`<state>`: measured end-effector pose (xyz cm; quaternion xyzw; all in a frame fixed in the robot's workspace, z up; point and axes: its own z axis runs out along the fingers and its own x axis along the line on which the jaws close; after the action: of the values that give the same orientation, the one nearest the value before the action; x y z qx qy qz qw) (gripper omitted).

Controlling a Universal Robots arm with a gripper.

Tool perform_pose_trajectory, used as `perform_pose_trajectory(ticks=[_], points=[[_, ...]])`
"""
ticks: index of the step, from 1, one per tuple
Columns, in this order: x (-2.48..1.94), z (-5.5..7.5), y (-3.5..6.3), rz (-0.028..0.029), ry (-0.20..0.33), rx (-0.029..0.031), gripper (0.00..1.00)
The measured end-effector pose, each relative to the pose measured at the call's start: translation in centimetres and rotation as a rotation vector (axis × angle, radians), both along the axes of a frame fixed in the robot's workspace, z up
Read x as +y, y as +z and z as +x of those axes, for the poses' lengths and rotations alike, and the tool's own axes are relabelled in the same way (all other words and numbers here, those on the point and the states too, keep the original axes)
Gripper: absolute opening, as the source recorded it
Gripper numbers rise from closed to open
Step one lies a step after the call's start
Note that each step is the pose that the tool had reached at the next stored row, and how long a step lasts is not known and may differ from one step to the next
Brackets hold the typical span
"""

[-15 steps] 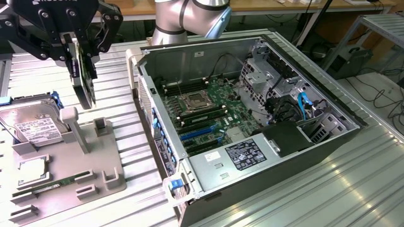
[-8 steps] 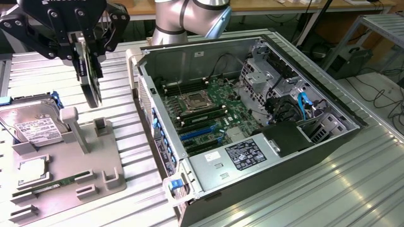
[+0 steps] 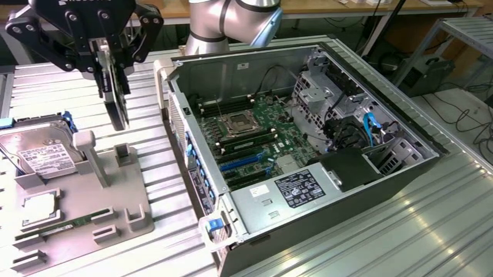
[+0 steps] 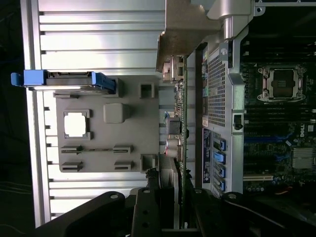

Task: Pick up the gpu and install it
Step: 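Pick up the gpu and move the gpu toward the slot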

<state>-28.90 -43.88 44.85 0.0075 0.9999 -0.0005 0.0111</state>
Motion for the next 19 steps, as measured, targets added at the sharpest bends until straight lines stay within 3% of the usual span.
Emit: perform_pose_trajectory(ticks=[19], points=[[0.00, 1.4, 0.00, 0.0000, 0.000, 0.0000, 0.28]])
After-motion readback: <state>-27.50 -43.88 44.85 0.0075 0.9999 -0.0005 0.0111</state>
